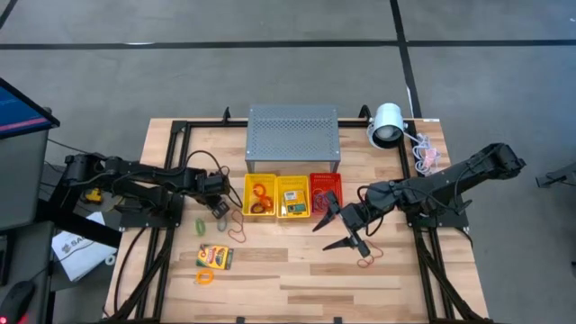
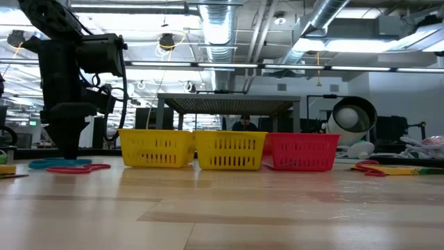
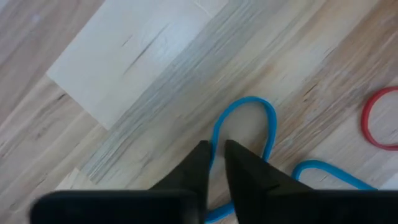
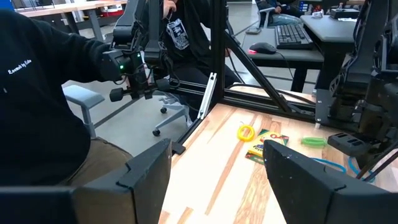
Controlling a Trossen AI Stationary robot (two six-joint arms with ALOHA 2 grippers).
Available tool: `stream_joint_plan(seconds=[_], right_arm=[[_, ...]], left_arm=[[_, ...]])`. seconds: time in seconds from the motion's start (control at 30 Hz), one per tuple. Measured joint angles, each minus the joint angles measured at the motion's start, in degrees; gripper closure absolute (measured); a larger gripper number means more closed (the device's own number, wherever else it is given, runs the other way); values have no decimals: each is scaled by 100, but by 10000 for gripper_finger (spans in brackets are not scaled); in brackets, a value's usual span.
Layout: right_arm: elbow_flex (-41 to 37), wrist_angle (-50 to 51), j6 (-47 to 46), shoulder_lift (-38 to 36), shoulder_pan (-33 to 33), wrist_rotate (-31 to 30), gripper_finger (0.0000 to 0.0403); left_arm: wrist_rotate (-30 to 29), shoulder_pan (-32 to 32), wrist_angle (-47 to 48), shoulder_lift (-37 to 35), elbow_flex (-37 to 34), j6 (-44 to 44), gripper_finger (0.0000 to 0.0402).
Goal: Pick & Place Office Desk Supplies
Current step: Put the blue rubber band into the red bin
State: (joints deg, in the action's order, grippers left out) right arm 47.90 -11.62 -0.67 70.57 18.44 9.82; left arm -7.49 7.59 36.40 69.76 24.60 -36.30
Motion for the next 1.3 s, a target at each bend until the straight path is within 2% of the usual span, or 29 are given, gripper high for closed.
stream_joint_plan(seconds=[0.1,0.37,0.7,0.87,1.1,1.3], right_arm=[[0,-12,-25,0,-2,1,159],[0,-90,-30,0,-2,-1,159],[0,-136,-44,2,-17,-1,159],[0,-228,-44,2,-17,-7,159],[9,-352,-191,190,-20,-1131,159],[56,-791,-302,885,-110,-1158,159]], left_arm=[[0,0,-9,1,-2,-97,393],[-61,0,-34,-114,-24,-301,400],[-46,0,-105,-1437,-46,-320,401],[212,-14,-268,-2096,-39,-322,401],[787,-26,-894,-2738,-33,-302,401],[1055,-238,-1642,-3072,-22,-157,401]])
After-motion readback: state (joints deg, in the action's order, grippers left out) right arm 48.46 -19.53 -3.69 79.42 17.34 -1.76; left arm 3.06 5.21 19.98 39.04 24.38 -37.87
